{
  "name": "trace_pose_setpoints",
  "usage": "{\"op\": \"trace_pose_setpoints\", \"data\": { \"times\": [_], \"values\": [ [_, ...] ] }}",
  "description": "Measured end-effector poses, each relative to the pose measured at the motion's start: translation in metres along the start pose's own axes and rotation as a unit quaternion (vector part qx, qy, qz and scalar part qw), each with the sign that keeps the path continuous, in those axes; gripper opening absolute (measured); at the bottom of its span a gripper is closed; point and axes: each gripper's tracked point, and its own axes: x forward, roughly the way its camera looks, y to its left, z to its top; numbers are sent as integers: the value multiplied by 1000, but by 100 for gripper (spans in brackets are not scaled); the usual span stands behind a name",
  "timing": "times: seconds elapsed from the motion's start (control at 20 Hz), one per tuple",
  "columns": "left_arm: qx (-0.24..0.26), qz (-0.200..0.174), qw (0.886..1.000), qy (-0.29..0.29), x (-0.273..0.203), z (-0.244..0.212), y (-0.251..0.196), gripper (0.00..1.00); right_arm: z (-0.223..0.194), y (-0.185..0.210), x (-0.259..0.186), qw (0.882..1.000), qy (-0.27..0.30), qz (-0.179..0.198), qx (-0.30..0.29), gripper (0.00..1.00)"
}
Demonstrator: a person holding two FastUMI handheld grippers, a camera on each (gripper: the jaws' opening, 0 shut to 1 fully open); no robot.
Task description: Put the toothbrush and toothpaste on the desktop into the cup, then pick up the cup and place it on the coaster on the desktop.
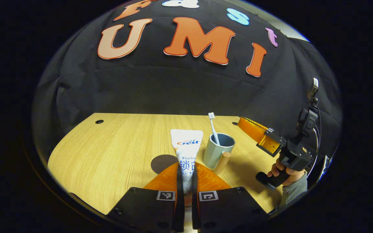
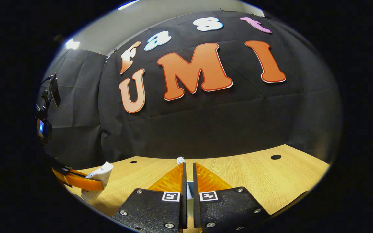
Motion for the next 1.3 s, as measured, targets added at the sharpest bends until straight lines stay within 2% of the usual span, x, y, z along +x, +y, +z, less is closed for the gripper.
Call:
{"op": "trace_pose_setpoints", "data": {
  "times": [0.35, 0.5, 0.7, 0.9, 1.0, 1.3],
  "values": [
    [9, -45, 998, -41, 56, 35, -16, 13, 9, 1, -36, 1000, 1, 12, -12, 22],
    [15, -65, 996, -50, 80, 41, -34, 13, 15, -2, -48, 1000, -4, 13, -26, 33],
    [12, -87, 994, -72, 74, 51, -59, 12, 20, -16, -63, 999, -9, 1, -39, 49],
    [-1, -100, 990, -98, 89, 67, -69, 12, 24, -31, -78, 999, -13, -12, -42, 61],
    [-4, -102, 988, -111, 97, 74, -74, 12, 24, -40, -85, 998, -14, -21, -49, 64],
    [-12, -114, 983, -146, 120, 91, -85, 12, 25, -58, -100, 998, -18, -36, -47, 65]
  ]
}}
